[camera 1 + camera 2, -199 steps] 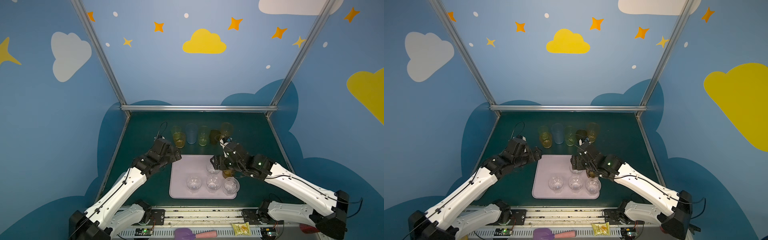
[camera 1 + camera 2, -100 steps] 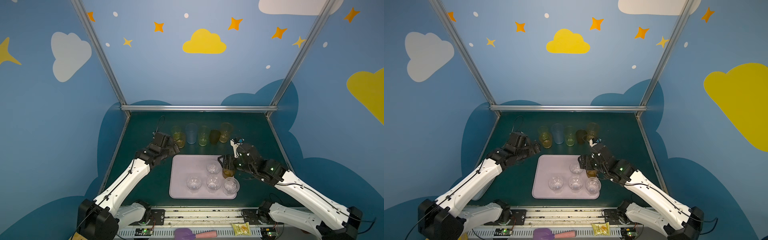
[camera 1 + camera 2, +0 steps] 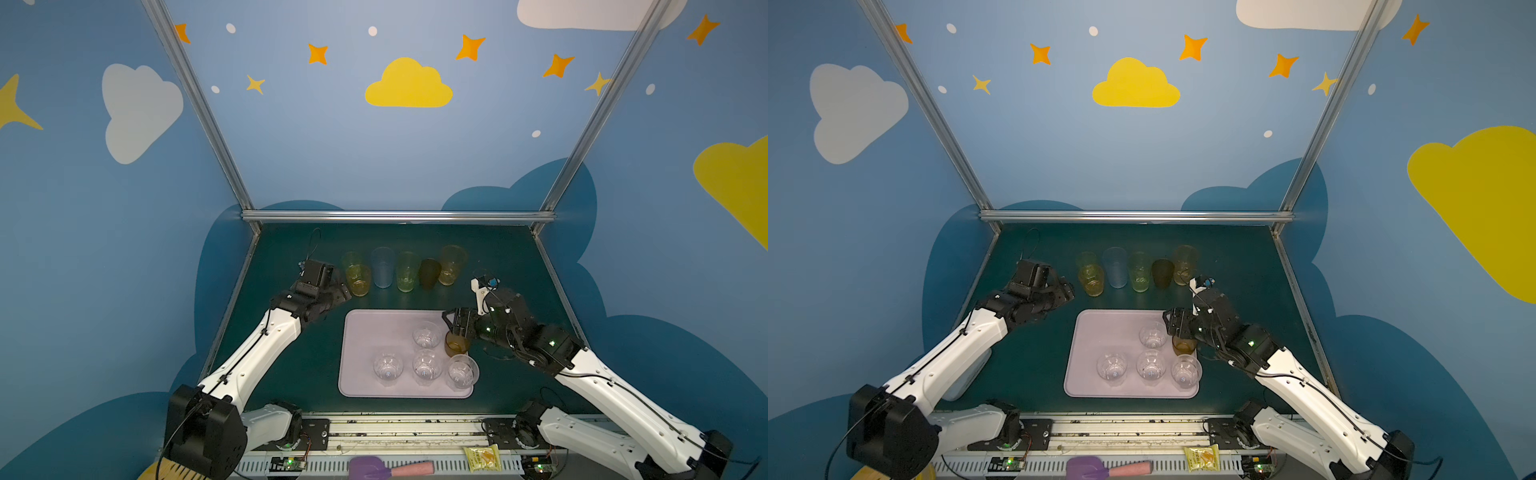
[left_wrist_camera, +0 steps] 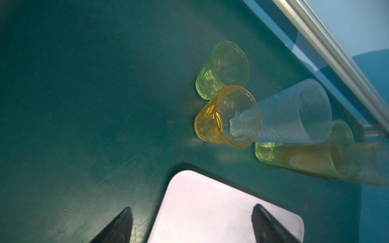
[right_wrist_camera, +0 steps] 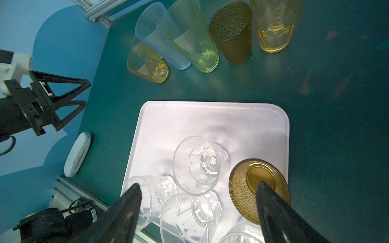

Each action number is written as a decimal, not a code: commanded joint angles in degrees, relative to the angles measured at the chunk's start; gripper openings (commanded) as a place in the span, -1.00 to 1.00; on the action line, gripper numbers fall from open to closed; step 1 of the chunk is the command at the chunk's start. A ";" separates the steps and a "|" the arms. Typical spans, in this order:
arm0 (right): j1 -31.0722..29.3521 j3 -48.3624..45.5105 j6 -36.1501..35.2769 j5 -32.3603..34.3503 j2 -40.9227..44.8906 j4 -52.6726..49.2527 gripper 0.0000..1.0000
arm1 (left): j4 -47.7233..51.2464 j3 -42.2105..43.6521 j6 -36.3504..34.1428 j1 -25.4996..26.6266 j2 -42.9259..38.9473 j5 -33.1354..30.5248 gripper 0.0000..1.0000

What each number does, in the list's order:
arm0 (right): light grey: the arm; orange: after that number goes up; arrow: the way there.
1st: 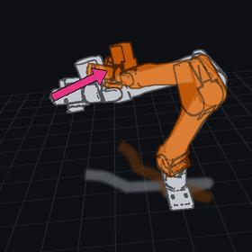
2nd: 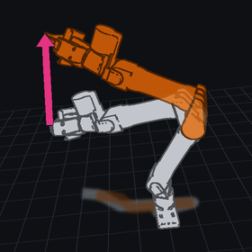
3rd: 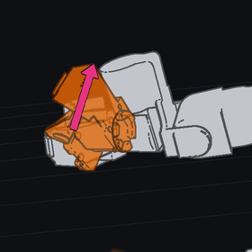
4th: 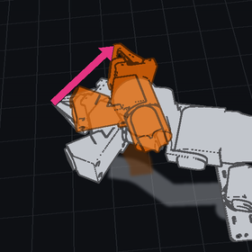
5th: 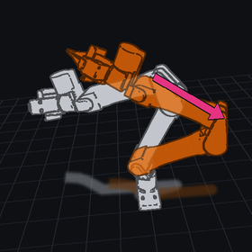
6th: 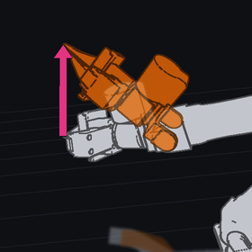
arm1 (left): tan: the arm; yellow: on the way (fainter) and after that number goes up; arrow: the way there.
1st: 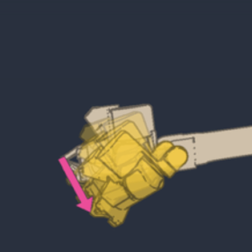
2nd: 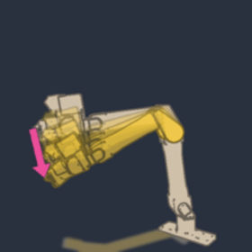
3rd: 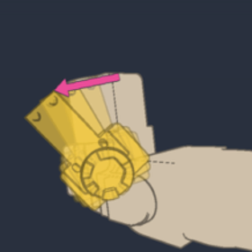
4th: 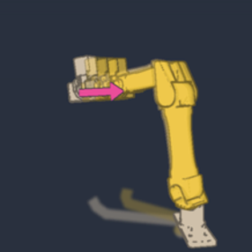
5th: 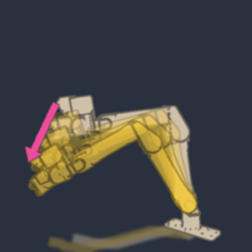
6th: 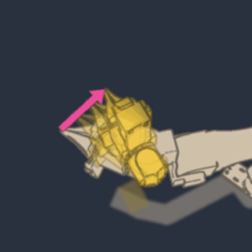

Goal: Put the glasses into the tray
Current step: 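Lower the left gripper onto the yellow glass in the row while the right holds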

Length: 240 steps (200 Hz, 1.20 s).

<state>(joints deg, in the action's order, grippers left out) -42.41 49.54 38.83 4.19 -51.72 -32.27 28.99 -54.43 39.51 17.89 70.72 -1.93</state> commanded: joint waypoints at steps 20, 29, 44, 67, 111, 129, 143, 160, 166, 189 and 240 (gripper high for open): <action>1.33 -0.92 0.40 -2.48 1.57 2.42 0.69 | -2.47 -2.64 0.63 -1.05 3.54 1.46 0.32; 1.54 -1.12 0.52 -2.64 1.78 2.54 0.69 | -3.16 -3.04 0.84 -1.08 4.56 1.92 0.24; 2.06 -1.28 0.41 -3.28 2.04 2.52 0.69 | -3.59 -4.27 1.31 -1.28 6.70 2.82 0.10; 2.75 -1.37 0.34 -3.79 2.58 1.90 0.69 | -3.59 -6.93 1.32 -1.34 10.25 4.37 0.02; 4.12 -2.48 0.46 -4.35 4.13 1.58 0.69 | -1.37 -13.25 -1.07 -1.54 18.29 5.59 -0.11; 4.68 -2.86 0.74 -4.36 4.65 1.29 0.69 | 0.32 -15.85 -1.71 -1.63 21.35 5.63 -0.18; 5.12 -3.40 0.89 -4.60 5.09 1.25 0.69 | 0.66 -16.94 -1.90 -1.63 22.87 5.47 -0.20; 5.73 -3.83 0.99 -4.88 5.43 1.16 0.69 | 1.53 -18.34 -2.06 -1.63 24.38 5.36 -0.18; 5.92 -3.86 1.00 -4.98 5.57 1.08 0.69 | 1.88 -18.74 -2.16 -1.63 24.80 5.29 -0.20; 6.82 -4.27 0.77 -5.32 5.89 0.86 0.69 | 3.26 -19.98 -2.66 -1.63 25.63 4.37 -0.23; 8.59 -4.97 0.74 -7.36 6.09 0.81 0.69 | 4.23 -21.15 -3.00 -1.63 27.26 3.08 -0.32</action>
<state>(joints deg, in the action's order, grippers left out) -34.57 45.39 39.66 -1.65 -46.37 -31.03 31.07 -74.39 37.34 16.51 96.38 2.48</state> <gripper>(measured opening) 0.844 0.347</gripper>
